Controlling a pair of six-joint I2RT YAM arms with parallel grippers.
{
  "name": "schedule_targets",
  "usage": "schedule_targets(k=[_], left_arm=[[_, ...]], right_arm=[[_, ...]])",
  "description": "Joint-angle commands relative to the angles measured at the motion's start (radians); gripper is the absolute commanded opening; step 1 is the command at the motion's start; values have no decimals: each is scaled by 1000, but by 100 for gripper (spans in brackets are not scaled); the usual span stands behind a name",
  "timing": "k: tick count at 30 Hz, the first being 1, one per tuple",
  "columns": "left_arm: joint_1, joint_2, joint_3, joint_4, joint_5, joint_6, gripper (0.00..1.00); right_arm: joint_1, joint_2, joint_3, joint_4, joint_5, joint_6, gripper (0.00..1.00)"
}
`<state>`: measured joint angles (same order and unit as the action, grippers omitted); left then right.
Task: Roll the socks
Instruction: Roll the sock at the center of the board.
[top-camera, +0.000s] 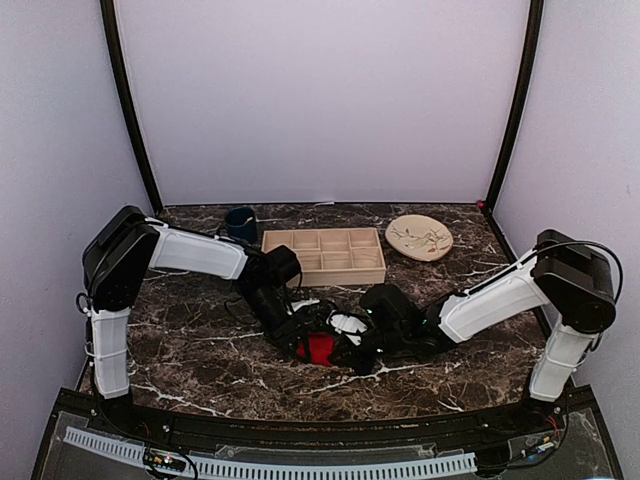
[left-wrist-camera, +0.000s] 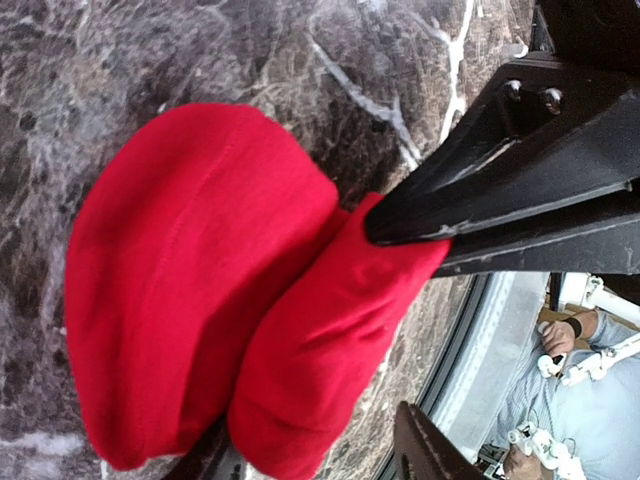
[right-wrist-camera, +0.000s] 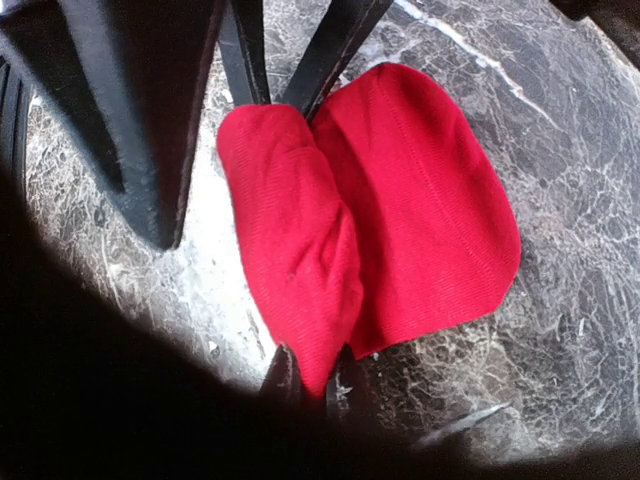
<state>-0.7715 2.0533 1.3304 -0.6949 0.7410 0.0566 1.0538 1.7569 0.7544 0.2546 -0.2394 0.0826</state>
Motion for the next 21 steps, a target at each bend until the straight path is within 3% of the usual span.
schedule_targets(k=[1, 5, 21], left_arm=[[14, 28, -68, 107, -149, -28, 57], [15, 0, -89, 166, -123, -57, 61], [33, -108, -217, 351, -76, -149, 63]], right_arm=[[6, 14, 27, -20, -11, -23, 0], [6, 8, 25, -20, -5, -24, 0], [6, -2, 14, -5, 3, -17, 0]])
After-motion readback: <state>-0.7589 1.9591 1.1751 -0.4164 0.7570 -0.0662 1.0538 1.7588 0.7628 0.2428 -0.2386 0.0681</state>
